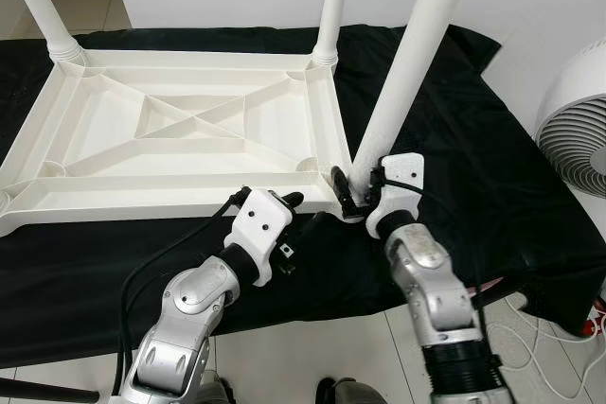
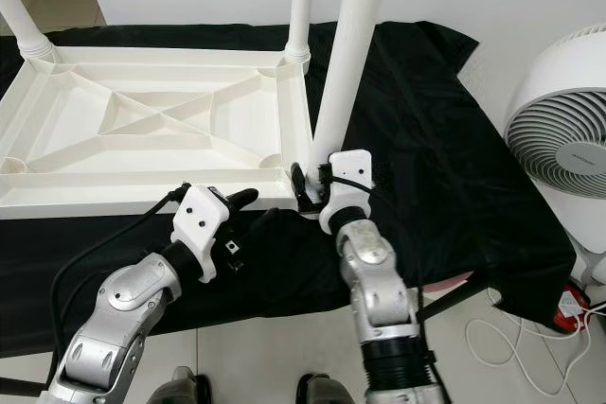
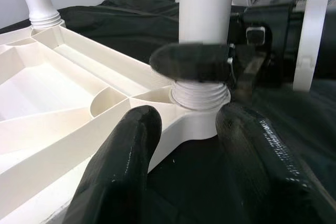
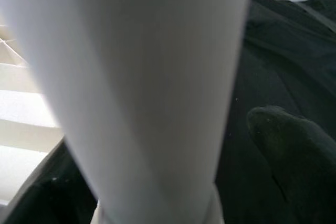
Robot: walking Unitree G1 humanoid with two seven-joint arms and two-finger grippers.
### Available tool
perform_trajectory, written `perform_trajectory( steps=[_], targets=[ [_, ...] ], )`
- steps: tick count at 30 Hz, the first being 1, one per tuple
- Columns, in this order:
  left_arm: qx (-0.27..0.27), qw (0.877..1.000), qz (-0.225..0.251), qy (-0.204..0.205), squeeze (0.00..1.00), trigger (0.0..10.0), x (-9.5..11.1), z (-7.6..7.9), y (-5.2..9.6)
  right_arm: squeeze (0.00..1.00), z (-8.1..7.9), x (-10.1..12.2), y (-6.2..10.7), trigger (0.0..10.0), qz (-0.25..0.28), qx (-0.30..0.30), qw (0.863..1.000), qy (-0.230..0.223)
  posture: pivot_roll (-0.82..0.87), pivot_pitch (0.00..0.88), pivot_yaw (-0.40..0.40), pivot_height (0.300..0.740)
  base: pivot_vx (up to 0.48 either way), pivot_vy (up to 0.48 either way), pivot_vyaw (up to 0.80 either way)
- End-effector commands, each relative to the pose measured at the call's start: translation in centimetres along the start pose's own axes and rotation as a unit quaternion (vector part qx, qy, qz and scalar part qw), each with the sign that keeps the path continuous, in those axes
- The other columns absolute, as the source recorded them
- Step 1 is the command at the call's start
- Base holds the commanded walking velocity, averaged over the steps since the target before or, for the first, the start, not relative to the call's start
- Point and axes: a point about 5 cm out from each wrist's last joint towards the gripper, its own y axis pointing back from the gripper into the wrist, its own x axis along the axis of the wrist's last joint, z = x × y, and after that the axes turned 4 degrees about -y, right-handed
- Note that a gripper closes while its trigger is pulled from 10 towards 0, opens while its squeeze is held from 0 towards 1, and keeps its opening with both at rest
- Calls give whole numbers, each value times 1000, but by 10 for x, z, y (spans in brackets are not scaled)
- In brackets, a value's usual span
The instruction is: Building children table
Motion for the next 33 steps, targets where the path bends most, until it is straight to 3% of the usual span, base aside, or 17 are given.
perform_trajectory(
  steps=[1, 5, 6, 7, 8, 17, 19, 25, 26, 28, 29, 30, 33],
  targets=[
    [31, 999, -7, -4, 0, 10000, -2, -2, 1, 1000, 1, 0, -1, 10000, 4, 10, 1000, -3, -8, 100, -26, 740, 0, 0, 0],
    [31, 999, -7, -4, 0, 10000, -2, -1, 1, 1000, 3, 1, -1, 10000, 5, 11, 1000, 3, -8, 100, -26, 740, 0, 0, 0],
    [27, 999, -8, -15, 0, 10000, -1, -2, 1, 0, 13, 6, -5, 10000, -1, 112, 993, 41, -14, 99, -21, 740, 0, 0, 0],
    [27, 999, -8, -15, 0, 10000, -1, -2, 1, 0, 13, 6, -5, 10000, -1, 112, 993, 41, -14, 99, -21, 740, 0, 0, 0],
    [26, 999, -8, -19, 0, 10000, 0, -3, 0, 0, 16, 7, -5, 10000, -7, 197, 978, 70, -17, 97, -14, 740, 0, 0, 0],
    [23, 1000, -6, -19, 0, 10000, 1, -2, 0, 0, 17, 0, -6, 10000, -25, 250, 964, 83, -10, 94, -10, 740, 0, 0, 0],
    [21, 1000, -5, -20, 0, 10000, 2, -3, 0, 0, 17, -10, -11, 10000, -52, 294, 950, 94, -3, 97, -2, 740, 0, 0, 0],
    [22, 1000, -5, -21, 0, 10000, 3, -4, 0, 0, 19, -15, -17, 9882, -62, 302, 946, 102, 4, 100, 0, 740, 0, 0, 0],
    [22, 1000, -5, -22, 0, 10000, 3, -3, 0, 0, 20, -15, -19, 7176, -61, 306, 945, 101, 4, 100, 0, 740, 0, 0, 0],
    [22, 1000, -6, -22, 0, 10000, 3, -3, 0, 0, 21, -16, -20, 7176, -60, 309, 944, 100, 4, 100, 0, 740, 0, 0, 0],
    [21, 1000, -6, -21, 0, 10000, 3, -3, 1, 0, 22, -16, -21, 2510, -60, 311, 943, 99, 4, 100, 0, 740, 0, 0, 0],
    [20, 1000, -7, -21, 0, 10000, 3, -2, 1, 0, 22, -17, -21, 0, -60, 312, 943, 99, 4, 100, 0, 740, 0, 0, 0],
    [19, 1000, -7, -20, 0, 10000, 3, -2, 1, 0, 22, -17, -21, 0, -59, 315, 942, 99, 8, 106, 3, 740, 0, 0, 0]
  ],
)
